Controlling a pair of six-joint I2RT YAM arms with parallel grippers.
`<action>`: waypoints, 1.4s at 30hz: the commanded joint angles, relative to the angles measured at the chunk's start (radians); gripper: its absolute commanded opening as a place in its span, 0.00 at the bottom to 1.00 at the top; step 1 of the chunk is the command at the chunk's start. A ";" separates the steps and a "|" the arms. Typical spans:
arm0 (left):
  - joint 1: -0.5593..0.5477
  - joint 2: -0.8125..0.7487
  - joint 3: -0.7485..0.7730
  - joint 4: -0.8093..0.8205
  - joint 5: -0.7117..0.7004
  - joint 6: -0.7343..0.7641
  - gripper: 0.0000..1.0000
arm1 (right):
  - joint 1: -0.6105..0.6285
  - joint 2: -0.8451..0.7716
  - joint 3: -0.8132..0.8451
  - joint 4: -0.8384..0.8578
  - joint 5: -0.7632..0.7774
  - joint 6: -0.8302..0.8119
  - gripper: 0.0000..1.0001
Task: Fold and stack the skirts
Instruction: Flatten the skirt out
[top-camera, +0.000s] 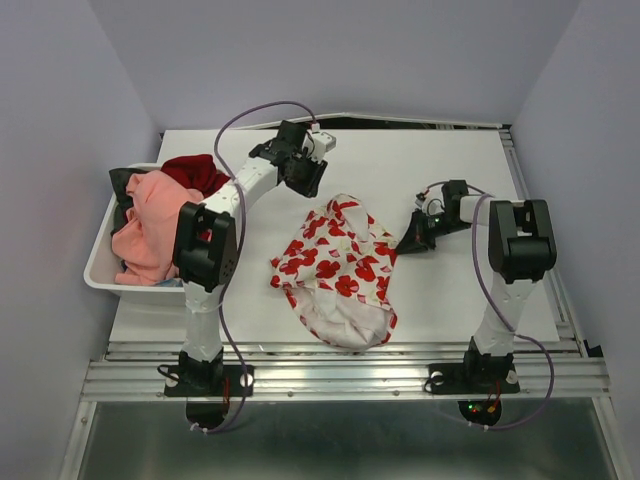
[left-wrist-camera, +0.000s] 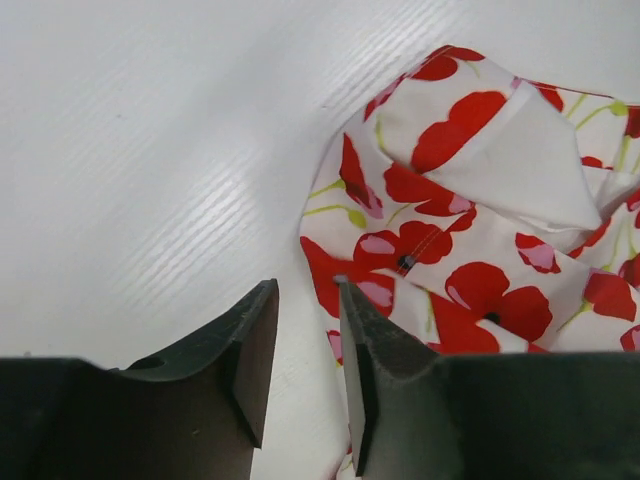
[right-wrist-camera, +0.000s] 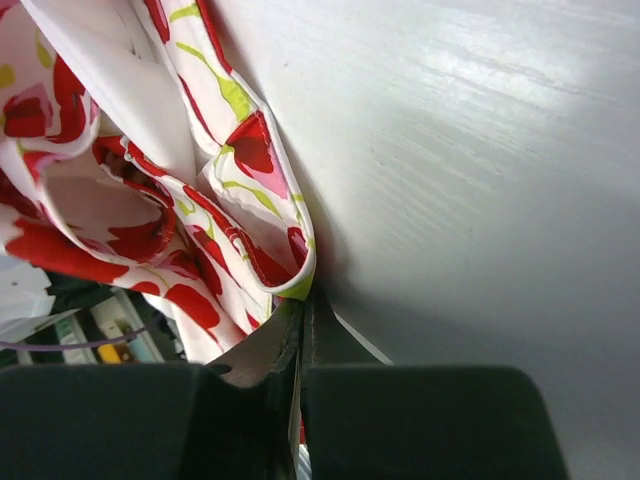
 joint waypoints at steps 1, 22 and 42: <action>-0.019 -0.075 0.081 0.006 -0.147 0.085 0.45 | 0.008 -0.075 -0.042 0.061 0.156 -0.065 0.01; -0.246 -0.064 -0.229 0.005 0.040 0.222 0.42 | -0.001 -0.342 -0.058 -0.071 0.350 -0.216 0.01; -0.246 -0.503 -0.657 0.012 -0.071 0.317 0.40 | -0.001 -0.349 -0.046 -0.125 0.238 -0.283 0.01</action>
